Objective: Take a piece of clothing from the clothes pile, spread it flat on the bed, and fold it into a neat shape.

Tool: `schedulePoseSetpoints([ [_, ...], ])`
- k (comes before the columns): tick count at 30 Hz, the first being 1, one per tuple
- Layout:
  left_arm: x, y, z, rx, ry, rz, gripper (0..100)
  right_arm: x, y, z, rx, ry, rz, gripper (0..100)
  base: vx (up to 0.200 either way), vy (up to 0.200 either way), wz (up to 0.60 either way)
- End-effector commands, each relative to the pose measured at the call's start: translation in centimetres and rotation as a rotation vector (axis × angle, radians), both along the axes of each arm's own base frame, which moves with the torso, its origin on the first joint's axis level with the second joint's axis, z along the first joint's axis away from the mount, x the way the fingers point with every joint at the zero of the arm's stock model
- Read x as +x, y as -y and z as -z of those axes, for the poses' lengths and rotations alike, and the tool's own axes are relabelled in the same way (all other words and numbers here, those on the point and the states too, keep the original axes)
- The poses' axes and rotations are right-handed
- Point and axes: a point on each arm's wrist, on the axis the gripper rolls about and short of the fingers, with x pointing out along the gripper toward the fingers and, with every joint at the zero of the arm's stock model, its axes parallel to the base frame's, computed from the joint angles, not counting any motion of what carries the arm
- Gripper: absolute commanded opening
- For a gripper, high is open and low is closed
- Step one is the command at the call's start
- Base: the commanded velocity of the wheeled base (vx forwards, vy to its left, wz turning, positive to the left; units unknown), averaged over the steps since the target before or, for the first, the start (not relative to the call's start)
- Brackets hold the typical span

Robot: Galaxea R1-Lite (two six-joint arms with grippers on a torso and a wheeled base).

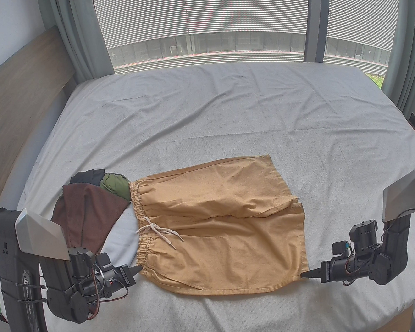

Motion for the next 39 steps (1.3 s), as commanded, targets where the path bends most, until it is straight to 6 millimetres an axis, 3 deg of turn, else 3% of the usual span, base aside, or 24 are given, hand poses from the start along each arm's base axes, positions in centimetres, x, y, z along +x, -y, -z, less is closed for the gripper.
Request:
schedulePoseSetpoints([
  [1,0.0,0.0,-0.2,-0.001,0.005,0.0,0,0.0,0.2,-0.2,0.001,0.005,0.007,0,0.0,0.0,0.0],
  [9,-0.2,0.0,-0.2,-0.001,0.001,0.0,0,0.0,0.3,-0.8,0.002,0.018,0.009,0,0.0,0.0,0.0],
  [13,-1.4,-0.3,-2.1,-0.015,0.006,-0.004,0,-0.8,0.5,-3.2,0.008,0.066,0.012,0,0.0,0.0,0.0],
  [17,-3.0,-0.3,-3.9,-0.057,-0.003,0.017,0,-1.6,0.3,-4.6,0.005,0.046,-0.001,0,0.0,0.0,0.0],
  [20,-4.0,-0.3,-4.0,-0.062,-0.028,0.03,0,-2.1,0.3,-4.9,-0.004,0.007,-0.007,0,0.0,0.0,0.0],
  [27,-5.8,-0.4,-3.7,-0.053,-0.1,0.033,0,-3.6,0.7,-4.4,-0.043,-0.039,-0.035,0,0.0,0.0,0.0],
  [39,-7.2,-0.5,-3.3,-0.024,-0.143,0.052,0,-4.8,1.1,-4.0,-0.057,-0.075,-0.04,0,0.0,0.0,0.0],
])
